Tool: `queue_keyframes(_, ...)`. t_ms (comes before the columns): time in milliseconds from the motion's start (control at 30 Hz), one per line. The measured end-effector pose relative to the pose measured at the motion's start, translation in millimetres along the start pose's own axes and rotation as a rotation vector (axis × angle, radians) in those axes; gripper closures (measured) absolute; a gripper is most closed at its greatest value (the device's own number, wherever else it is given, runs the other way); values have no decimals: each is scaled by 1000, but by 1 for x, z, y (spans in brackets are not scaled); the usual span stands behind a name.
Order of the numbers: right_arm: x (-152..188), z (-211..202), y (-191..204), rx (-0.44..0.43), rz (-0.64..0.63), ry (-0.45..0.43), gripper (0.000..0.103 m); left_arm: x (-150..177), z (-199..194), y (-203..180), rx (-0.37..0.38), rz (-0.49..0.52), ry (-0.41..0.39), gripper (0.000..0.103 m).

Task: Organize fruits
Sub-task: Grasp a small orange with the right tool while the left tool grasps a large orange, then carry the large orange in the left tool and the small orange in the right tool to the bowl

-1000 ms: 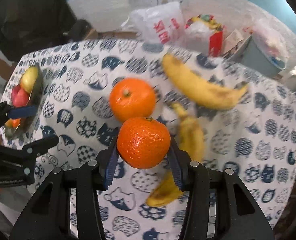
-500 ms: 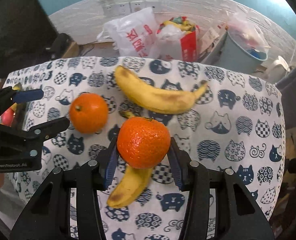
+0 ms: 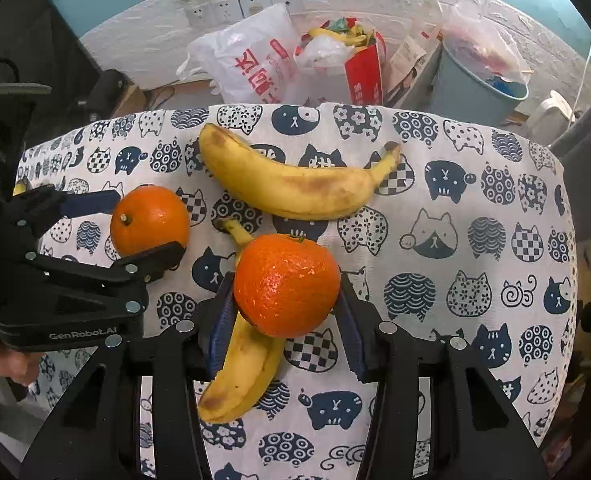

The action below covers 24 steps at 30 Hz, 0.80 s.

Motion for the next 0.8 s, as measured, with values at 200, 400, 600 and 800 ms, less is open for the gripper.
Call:
queue_keyframes(200, 1, 2, 2, 3, -3, 6, 56, 3, -1, -1, 86, -30, -4, 37)
queue_keyframes(400, -1, 1, 6, 2, -10, 3, 56, 9, -5, 6, 52, -26, -17, 38)
queue_keyframes(600, -5, -4, 21, -16, -31, -16, 56, 25, -26, 26, 26, -63, -42, 38)
queue_keyframes(800, -8, -10, 47, -43, -76, -32, 56, 43, -53, 46, 9, -93, -60, 38)
Point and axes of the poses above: each gripper's, at about its wrist camera, not at the fingertips, and z roughly the way its jaws point, y to its left, x to its underside, the point moved 9 cm from there along z, roughly the way its jaws point, and after that the axes turned 8 degrees about -x, right-handed, at the moved point
